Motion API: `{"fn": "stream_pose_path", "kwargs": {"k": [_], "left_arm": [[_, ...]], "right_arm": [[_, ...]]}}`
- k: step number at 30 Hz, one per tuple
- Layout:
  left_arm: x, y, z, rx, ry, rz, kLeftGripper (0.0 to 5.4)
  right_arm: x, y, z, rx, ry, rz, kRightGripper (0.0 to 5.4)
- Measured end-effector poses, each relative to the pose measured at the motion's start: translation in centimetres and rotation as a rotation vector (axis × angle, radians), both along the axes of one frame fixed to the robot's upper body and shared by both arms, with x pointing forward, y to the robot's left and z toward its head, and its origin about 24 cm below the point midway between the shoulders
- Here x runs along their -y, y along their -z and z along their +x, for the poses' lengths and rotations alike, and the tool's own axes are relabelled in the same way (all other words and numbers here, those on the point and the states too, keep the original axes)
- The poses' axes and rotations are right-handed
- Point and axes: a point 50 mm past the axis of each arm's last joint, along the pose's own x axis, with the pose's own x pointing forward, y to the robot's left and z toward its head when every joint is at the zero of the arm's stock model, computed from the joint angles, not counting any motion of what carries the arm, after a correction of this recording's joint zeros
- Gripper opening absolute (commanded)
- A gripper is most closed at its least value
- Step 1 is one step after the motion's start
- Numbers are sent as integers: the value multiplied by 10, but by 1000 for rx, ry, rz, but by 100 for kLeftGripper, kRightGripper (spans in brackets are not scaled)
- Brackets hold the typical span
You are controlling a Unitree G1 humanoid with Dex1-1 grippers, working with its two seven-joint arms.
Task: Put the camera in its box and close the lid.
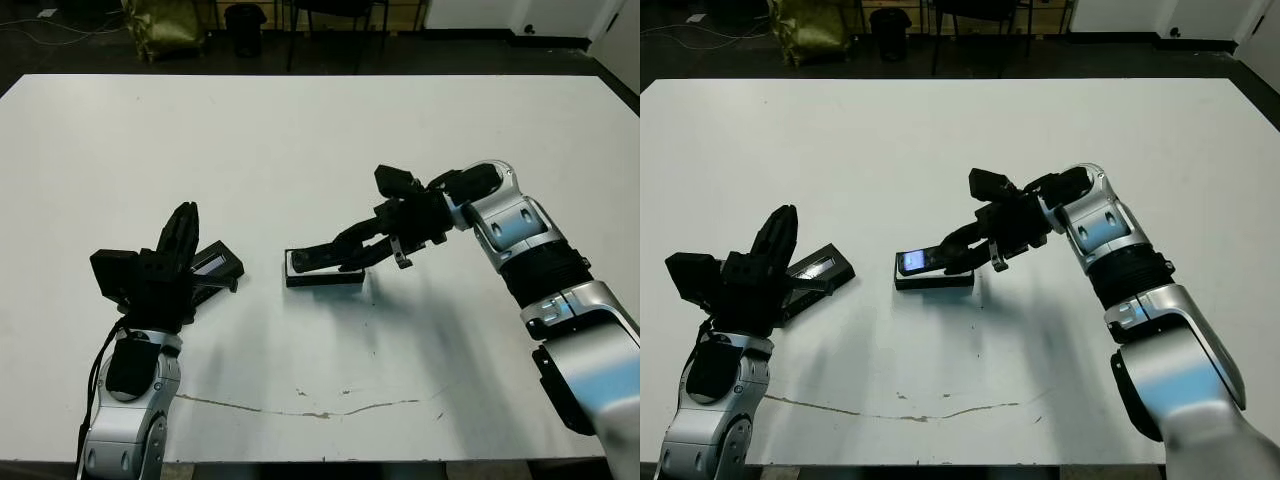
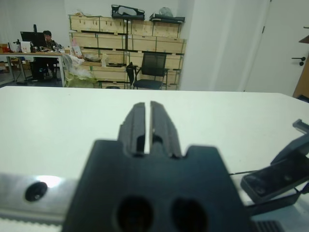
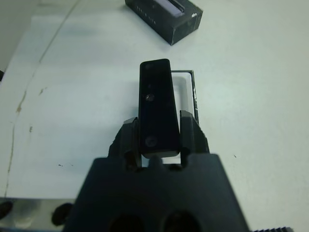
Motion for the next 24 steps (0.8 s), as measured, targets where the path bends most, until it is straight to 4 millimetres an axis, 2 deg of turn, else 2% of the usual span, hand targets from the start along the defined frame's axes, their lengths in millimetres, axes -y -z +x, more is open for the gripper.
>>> {"fn": "stream_pose_path", "kwargs": {"k": [12, 24], "left_arm": [[0, 1, 0, -2, -1, -2, 0], [0, 3, 0, -11, 1, -11, 0]], "right_arm": [[5, 4, 5, 34, 47, 5, 60], [5, -1, 9, 103, 49, 1, 60]]}}
